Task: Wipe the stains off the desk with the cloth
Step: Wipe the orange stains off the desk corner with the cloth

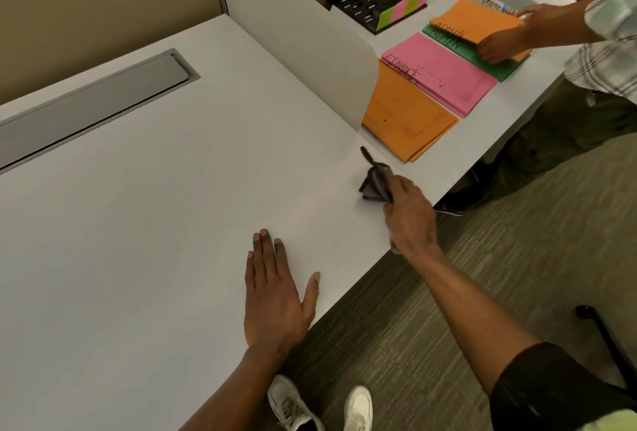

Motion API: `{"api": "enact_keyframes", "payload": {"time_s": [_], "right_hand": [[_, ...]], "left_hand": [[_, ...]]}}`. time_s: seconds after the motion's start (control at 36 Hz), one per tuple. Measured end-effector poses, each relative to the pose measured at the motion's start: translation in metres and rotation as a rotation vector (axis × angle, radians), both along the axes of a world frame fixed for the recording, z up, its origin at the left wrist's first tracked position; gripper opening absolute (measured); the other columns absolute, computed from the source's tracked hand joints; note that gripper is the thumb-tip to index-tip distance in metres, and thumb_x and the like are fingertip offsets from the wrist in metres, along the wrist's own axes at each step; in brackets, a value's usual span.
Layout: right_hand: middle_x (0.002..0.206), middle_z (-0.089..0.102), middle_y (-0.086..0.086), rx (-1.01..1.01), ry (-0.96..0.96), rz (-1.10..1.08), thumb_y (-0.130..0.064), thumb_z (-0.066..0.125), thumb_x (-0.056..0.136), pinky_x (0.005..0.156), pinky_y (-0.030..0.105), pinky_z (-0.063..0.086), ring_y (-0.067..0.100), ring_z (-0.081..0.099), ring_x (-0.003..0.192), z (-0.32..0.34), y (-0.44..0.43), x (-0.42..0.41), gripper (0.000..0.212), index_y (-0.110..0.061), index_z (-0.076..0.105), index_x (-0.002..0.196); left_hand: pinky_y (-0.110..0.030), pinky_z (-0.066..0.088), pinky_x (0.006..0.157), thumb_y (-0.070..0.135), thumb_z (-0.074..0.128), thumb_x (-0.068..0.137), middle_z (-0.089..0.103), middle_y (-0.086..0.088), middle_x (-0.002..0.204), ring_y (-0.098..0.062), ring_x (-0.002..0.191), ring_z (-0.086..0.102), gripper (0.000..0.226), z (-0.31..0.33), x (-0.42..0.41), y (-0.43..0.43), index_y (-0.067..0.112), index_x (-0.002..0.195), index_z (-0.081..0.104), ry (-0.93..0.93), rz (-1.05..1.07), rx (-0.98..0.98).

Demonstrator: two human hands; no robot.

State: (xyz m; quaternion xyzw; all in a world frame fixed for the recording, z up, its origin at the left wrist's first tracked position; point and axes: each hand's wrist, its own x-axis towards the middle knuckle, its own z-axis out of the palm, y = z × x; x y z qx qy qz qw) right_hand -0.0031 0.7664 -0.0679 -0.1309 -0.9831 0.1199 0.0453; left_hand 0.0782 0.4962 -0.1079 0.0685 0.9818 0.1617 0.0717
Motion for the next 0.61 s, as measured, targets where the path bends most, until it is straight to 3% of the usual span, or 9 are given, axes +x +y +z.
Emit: {"api": "enact_keyframes", "payload": {"time_s": [0.08, 0.14, 0.31, 0.42, 0.53, 0.61], "right_hand": [[0.162, 0.041, 0.020, -0.019, 0.026, -0.056, -0.004, 0.068, 0.095, 0.116, 0.050, 0.045, 0.038, 0.043, 0.147, 0.000, 0.020, -0.010, 0.077, -0.016, 0.033, 0.162], [0.168, 0.032, 0.017, -0.009, 0.004, -0.046, -0.001, 0.067, 0.095, 0.118, 0.050, 0.043, 0.037, 0.034, 0.154, -0.002, 0.027, -0.020, 0.077, -0.016, 0.032, 0.162], [0.164, 0.040, 0.015, -0.034, -0.059, 0.054, 0.010, 0.062, 0.092, 0.111, 0.057, 0.048, 0.040, 0.043, 0.147, -0.007, 0.036, -0.044, 0.074, -0.016, 0.039, 0.158], [0.164, 0.040, 0.016, 0.004, -0.062, 0.162, 0.013, 0.061, 0.091, 0.105, 0.053, 0.051, 0.039, 0.043, 0.148, -0.003, 0.035, -0.054, 0.076, -0.014, 0.039, 0.159], [0.163, 0.040, 0.020, 0.079, -0.009, 0.404, 0.017, 0.062, 0.086, 0.121, 0.051, 0.041, 0.038, 0.036, 0.153, -0.010, 0.040, -0.037, 0.080, -0.009, 0.041, 0.158], [0.164, 0.040, 0.018, 0.106, 0.002, 0.537, 0.021, 0.062, 0.081, 0.123, 0.053, 0.038, 0.039, 0.034, 0.154, -0.017, 0.047, -0.012, 0.087, -0.009, 0.038, 0.159]], "left_hand": [[-0.044, -0.003, 0.138, 0.073, 0.018, 0.109, -0.023, -0.010, 0.181, -0.020, 0.167, -0.026, 0.092, 0.000, 0.000, 0.001, 0.010, 0.174, -0.002, 0.000, 0.005, -0.008], [-0.043, -0.004, 0.138, 0.073, 0.018, 0.108, -0.024, -0.009, 0.181, -0.020, 0.167, -0.027, 0.092, -0.001, 0.000, 0.001, 0.011, 0.174, -0.002, -0.002, 0.009, -0.007], [-0.044, -0.002, 0.138, 0.074, 0.022, 0.108, -0.024, -0.006, 0.181, -0.020, 0.168, -0.025, 0.093, -0.001, 0.000, 0.001, 0.013, 0.175, -0.002, -0.015, 0.022, -0.017], [-0.045, 0.001, 0.138, 0.073, 0.024, 0.107, -0.021, -0.006, 0.182, -0.020, 0.169, -0.022, 0.093, -0.001, -0.001, 0.002, 0.013, 0.175, 0.002, -0.023, 0.023, -0.014], [-0.043, -0.003, 0.137, 0.075, 0.023, 0.107, -0.023, -0.004, 0.182, -0.019, 0.168, -0.024, 0.094, 0.002, -0.001, 0.002, 0.014, 0.175, 0.000, -0.028, 0.023, -0.022], [-0.044, -0.001, 0.138, 0.076, 0.021, 0.106, -0.024, -0.002, 0.182, -0.018, 0.168, -0.024, 0.094, 0.003, -0.001, 0.002, 0.016, 0.175, 0.000, -0.031, 0.024, -0.008]]}}
